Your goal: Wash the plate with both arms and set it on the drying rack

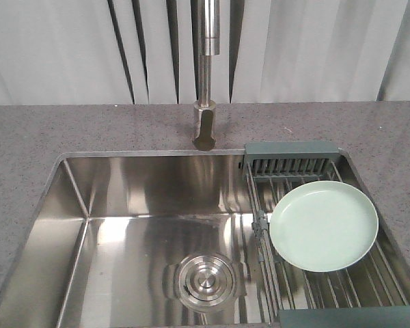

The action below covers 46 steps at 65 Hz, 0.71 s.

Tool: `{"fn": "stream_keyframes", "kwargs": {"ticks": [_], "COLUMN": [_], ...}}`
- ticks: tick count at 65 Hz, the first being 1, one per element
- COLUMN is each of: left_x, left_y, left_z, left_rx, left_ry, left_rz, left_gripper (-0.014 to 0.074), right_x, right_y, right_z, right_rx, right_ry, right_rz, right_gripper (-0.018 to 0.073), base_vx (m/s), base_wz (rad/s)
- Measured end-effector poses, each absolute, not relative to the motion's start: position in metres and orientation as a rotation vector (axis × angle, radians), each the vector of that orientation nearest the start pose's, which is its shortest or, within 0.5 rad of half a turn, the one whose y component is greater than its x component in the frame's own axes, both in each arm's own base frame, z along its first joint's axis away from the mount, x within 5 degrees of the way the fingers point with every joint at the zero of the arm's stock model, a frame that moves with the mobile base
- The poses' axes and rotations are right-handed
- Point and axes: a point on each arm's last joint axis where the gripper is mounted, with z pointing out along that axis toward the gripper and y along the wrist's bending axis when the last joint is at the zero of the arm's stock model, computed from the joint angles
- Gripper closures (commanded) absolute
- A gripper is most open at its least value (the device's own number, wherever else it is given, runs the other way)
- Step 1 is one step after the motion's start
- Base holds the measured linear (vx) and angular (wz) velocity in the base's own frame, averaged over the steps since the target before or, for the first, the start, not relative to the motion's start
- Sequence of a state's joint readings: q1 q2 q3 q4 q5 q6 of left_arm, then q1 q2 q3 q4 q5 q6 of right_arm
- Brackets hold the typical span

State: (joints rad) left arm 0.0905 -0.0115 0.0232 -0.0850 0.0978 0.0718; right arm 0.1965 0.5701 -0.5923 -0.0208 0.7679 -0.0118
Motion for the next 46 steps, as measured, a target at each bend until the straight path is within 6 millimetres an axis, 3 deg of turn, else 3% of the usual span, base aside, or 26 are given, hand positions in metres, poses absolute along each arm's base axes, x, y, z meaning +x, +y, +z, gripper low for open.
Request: {"fn": "stream_keyframes", "kwargs": {"ticks": [46], "left_x": [0.0561], "left_y": [0.005], "left_z": [0.2052], "left_rx": [-0.12], "left_ry": [1.499], "left_rz": [0.016], "left_gripper": [0.0603], "right_x": [0.1002], "right_y": [0.0186], "right_z": [0.3014], "right_rx": [-0.241], "right_ry": [2.217], "right_rz": [0.077], "right_gripper": [0.023], "base_vx": [0.0], "base_wz": [0.0]}}
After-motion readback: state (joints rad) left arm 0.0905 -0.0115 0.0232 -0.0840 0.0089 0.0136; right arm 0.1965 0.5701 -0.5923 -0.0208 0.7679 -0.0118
